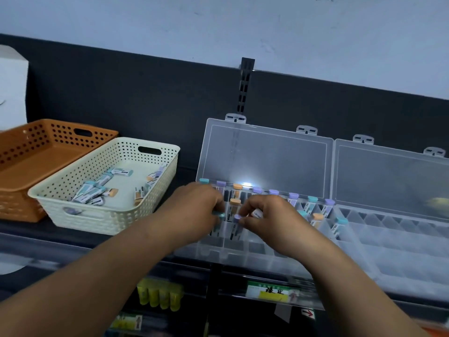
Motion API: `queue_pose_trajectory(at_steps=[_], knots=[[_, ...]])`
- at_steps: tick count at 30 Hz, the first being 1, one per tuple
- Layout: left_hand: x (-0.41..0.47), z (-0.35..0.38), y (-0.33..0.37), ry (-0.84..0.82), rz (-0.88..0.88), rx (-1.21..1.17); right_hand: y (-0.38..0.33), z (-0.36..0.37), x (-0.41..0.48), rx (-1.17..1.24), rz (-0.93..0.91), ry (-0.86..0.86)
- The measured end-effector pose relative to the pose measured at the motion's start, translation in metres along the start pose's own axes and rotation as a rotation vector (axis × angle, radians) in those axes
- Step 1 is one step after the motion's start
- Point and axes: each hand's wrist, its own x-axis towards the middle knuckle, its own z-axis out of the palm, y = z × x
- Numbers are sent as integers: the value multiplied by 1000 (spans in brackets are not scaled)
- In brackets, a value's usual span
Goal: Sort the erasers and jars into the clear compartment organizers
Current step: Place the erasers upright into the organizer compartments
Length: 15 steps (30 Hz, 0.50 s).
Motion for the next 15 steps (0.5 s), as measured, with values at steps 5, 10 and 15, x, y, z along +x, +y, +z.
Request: queue_pose_trajectory(at_steps=[5, 10, 15], knots=[[3, 13, -5, 18, 4, 54, 3, 8, 2, 5, 9, -20], [3, 18, -9, 22, -13, 48, 0, 10, 5, -44, 30, -17], [2, 19, -8, 15, -16, 69, -5, 8, 4, -109, 38, -41]])
